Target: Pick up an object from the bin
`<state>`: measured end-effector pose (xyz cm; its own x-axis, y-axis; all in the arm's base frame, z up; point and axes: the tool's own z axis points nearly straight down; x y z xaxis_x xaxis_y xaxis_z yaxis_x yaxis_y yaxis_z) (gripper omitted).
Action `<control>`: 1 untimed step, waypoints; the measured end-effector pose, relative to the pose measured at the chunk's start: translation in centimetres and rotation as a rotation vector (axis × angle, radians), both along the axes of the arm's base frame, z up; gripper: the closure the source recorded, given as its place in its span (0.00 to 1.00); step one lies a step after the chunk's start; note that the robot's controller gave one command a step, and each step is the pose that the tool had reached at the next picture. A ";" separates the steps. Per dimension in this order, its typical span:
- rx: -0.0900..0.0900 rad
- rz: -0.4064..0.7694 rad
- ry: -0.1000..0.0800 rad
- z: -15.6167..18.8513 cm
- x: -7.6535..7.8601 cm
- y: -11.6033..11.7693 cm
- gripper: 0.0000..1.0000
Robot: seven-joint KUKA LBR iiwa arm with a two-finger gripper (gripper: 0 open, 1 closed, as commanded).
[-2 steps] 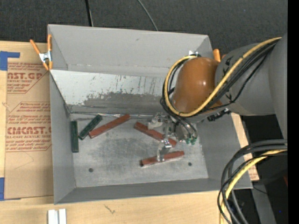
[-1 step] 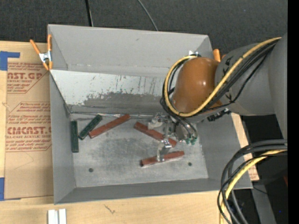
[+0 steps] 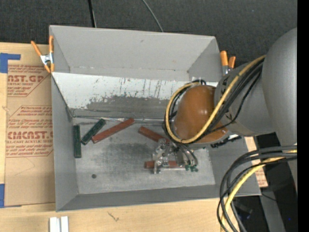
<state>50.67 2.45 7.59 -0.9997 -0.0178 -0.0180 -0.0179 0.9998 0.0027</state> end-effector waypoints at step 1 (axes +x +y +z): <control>0.000 0.000 0.000 0.0 0.0 0.0 1.00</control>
Offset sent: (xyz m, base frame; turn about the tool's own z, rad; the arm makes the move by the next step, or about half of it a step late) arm 0.0088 -0.0041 0.1266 -0.0273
